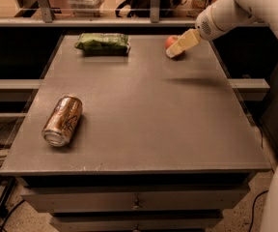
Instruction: Move apple near orange can
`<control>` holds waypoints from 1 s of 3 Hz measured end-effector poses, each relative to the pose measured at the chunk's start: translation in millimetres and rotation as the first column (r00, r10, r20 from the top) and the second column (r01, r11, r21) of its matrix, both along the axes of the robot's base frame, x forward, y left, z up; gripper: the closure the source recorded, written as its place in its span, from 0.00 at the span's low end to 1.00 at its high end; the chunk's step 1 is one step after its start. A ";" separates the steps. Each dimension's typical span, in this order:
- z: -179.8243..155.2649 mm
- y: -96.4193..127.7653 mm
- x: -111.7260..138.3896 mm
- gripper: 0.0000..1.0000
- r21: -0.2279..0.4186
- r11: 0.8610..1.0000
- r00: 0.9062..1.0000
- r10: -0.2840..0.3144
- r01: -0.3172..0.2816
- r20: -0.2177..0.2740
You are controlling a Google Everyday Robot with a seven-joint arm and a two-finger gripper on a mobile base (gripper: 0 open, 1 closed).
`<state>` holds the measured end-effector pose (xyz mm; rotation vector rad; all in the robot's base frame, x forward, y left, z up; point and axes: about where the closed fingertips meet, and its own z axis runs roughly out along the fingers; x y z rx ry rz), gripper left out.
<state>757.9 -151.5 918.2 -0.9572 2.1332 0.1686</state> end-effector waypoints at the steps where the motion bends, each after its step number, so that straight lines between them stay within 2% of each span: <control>1: -11.3 3.3 19.8 0.00 0.078 0.997 1.000 -0.015 0.014 0.014; 3: -36.9 14.5 50.6 0.00 0.143 0.990 1.000 -0.013 0.014 -0.007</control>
Offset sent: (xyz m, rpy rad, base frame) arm 0.0582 0.0066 -0.0284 0.1661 -0.0211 -0.0239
